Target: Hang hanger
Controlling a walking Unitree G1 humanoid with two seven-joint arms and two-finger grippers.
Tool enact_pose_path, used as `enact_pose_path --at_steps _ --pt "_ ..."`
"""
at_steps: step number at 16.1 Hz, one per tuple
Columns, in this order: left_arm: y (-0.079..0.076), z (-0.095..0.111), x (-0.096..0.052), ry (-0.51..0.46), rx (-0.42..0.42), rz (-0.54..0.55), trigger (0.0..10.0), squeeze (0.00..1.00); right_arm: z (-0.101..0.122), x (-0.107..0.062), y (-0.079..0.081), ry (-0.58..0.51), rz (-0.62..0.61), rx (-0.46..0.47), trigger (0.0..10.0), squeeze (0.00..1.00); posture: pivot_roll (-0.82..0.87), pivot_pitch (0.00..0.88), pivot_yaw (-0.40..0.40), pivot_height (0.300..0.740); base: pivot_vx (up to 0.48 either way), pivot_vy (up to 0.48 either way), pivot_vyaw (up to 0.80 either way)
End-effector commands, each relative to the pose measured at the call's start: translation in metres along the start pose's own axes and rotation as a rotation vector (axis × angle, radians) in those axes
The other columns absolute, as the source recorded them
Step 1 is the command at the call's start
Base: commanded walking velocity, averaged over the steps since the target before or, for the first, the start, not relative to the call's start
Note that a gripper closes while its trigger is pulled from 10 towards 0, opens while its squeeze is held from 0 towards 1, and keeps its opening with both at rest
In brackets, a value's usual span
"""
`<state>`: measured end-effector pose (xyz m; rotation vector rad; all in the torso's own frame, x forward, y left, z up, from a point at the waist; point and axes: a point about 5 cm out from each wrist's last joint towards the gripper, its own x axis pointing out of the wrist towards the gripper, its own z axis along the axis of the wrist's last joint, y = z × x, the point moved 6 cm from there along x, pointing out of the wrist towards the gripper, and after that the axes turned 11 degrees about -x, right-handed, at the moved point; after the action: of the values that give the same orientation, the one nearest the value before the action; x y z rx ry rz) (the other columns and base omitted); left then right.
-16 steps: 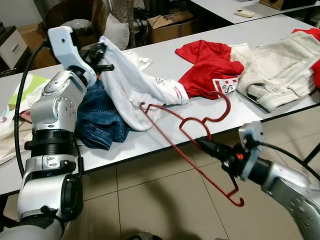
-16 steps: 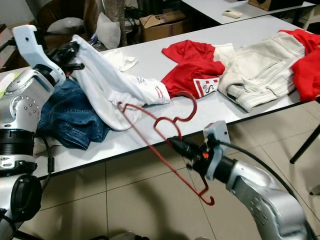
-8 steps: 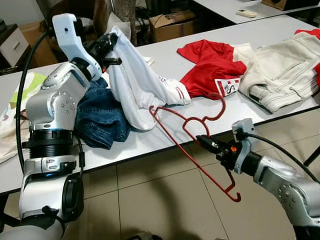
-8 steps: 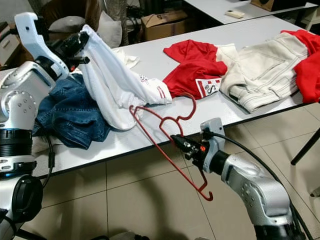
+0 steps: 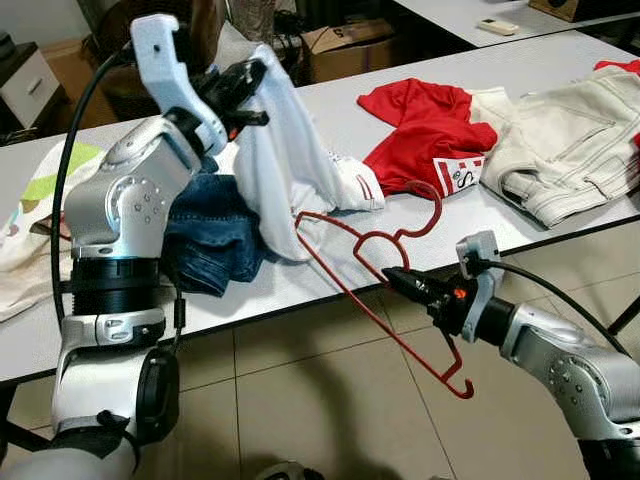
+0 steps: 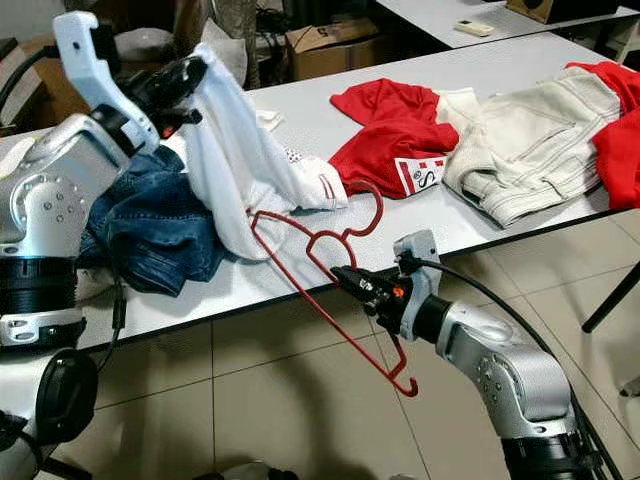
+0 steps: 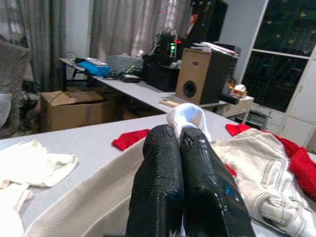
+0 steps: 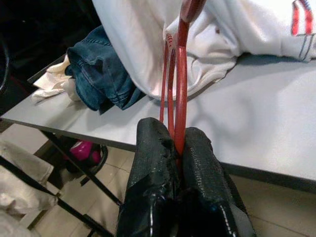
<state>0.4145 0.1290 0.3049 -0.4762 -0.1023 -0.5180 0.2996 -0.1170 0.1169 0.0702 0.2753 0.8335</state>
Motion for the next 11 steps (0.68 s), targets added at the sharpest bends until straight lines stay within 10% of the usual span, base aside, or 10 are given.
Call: enact_pose_path --at_steps 1,11 --pt "-0.011 0.015 0.001 -0.035 0.020 -0.032 0.0 0.00 0.003 0.003 0.005 -0.007 0.031 0.003 10.0 0.00 -0.12 0.000 0.137 0.740 0.000 0.000 0.00" --pt "-0.052 0.005 0.000 0.055 -0.008 -0.193 0.0 0.00 0.025 0.015 -0.034 -0.167 -0.124 0.100 10.0 0.00 -0.11 0.000 0.126 0.740 0.000 0.000 0.00"
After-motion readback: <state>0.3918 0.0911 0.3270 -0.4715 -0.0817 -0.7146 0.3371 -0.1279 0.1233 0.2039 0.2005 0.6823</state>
